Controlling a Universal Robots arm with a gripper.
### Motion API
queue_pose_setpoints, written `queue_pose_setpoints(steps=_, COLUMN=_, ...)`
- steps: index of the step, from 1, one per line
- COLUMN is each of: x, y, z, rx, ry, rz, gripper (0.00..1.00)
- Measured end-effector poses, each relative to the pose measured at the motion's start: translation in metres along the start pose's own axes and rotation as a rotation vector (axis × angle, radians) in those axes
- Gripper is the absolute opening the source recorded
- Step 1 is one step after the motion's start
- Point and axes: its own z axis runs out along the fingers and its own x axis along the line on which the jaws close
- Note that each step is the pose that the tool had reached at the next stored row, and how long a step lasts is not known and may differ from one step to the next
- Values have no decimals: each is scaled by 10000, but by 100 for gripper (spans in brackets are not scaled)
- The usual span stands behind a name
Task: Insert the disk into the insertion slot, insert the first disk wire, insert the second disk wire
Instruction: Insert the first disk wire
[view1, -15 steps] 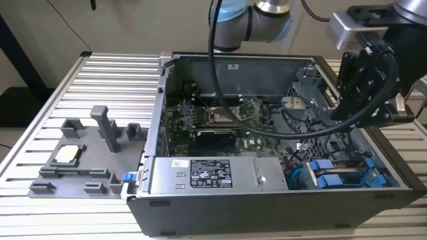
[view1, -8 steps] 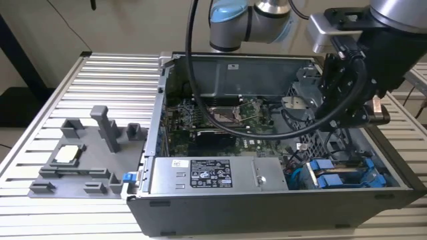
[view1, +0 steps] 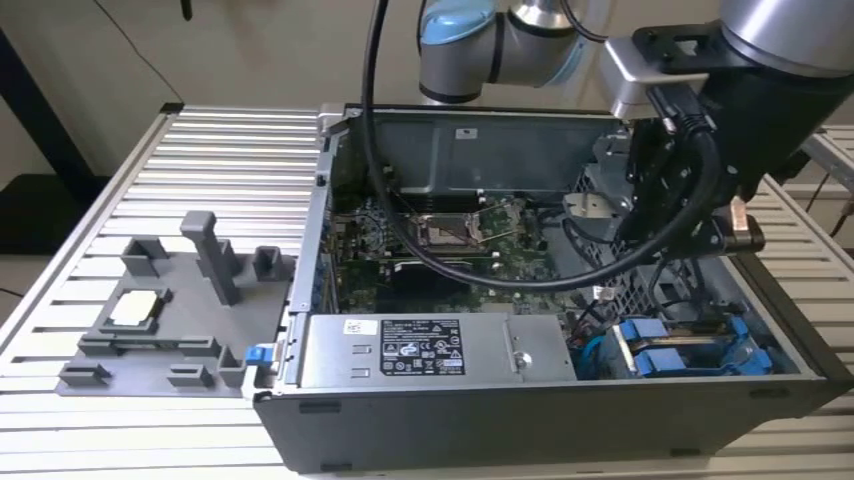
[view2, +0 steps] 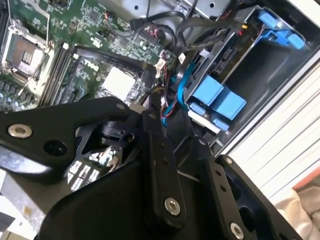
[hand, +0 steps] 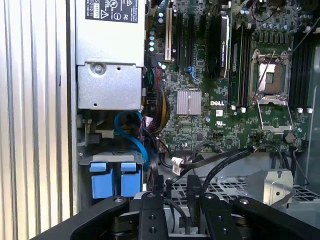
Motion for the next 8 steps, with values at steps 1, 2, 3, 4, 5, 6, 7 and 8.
queue_pose_setpoints(steps=1, x=-1, y=3, z=6, rx=-2, ry=-85, rz=-64, gripper=33)
queue_pose_setpoints(steps=2, x=0, y=4, z=12, rx=-5, ry=-155, rz=-146, gripper=33)
queue_pose_setpoints(steps=3, x=0, y=5, z=16, rx=-18, ry=-205, rz=-279, gripper=33)
queue_pose_setpoints(steps=4, x=1, y=6, z=21, rx=-34, ry=-253, rz=-429, gripper=33)
queue_pose_setpoints(steps=5, x=2, y=6, z=27, rx=-52, ry=-299, rz=-583, gripper=33)
queue_pose_setpoints(steps=6, x=2, y=6, z=32, rx=-70, ry=-351, rz=-732, gripper=33)
queue_pose_setpoints(steps=7, x=3, y=6, z=36, rx=-81, ry=-420, rz=-843, gripper=33)
queue_pose_setpoints(steps=8, x=3, y=6, z=38, rx=-87, ry=-506, rz=-926, gripper=33)
